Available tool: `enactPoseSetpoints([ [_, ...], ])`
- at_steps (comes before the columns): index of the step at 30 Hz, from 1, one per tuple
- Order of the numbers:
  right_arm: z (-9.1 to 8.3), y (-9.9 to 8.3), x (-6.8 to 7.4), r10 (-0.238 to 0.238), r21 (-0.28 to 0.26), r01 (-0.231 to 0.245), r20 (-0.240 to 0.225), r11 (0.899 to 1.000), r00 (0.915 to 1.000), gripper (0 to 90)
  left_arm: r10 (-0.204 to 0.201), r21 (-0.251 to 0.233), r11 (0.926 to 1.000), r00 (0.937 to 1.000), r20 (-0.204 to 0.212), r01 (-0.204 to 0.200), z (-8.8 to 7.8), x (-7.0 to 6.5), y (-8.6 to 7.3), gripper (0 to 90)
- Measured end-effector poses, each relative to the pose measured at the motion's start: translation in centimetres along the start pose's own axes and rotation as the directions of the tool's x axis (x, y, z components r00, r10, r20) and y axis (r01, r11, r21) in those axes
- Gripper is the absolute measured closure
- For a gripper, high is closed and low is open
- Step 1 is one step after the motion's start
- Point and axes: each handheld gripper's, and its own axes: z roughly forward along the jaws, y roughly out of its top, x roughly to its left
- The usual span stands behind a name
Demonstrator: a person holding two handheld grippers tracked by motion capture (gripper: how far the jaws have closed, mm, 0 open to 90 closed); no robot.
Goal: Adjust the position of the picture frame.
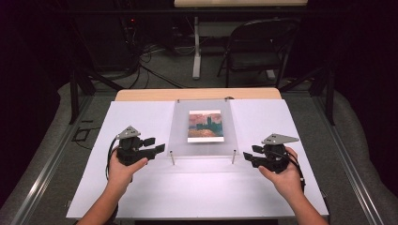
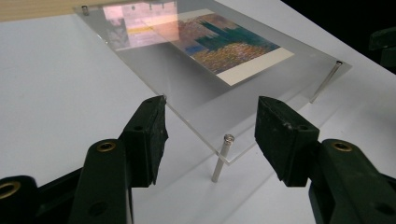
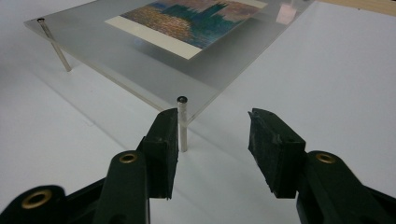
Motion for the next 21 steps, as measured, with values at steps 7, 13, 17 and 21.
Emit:
enactPoseSetpoints([
  [7, 0.9, 1.2, -1.3, 0.011, 0.022, -0.011, -0.001, 1.000, 0.9999, 52.0, -0.012, -0.009, 0.9999, 0.9998, 0.015, 0.013, 0.7, 0.6, 1.2, 43.4],
  [13, 1.9, 2.4, -2.0, 0.003, 0.052, -0.004, 0.017, 0.999, 0.9999, 51.9, -0.013, 0.005, 0.9999, 0.9999, 0.005, 0.013, 1.6, 0.9, 2.4, 42.9],
  [17, 2.6, 3.5, -2.5, 0.015, 0.053, -0.016, 0.017, 0.998, 0.9997, 51.2, -0.030, 0.003, 0.9995, 0.9995, 0.008, 0.030, 2.3, 1.3, 3.7, 42.2],
  [21, 3.6, 5.0, -3.2, 0.047, 0.046, -0.047, 0.010, 0.998, 0.9989, 50.0, -0.032, 0.006, 0.9995, 0.9995, -0.008, 0.032, 3.2, 1.9, 5.2, 42.4],
])
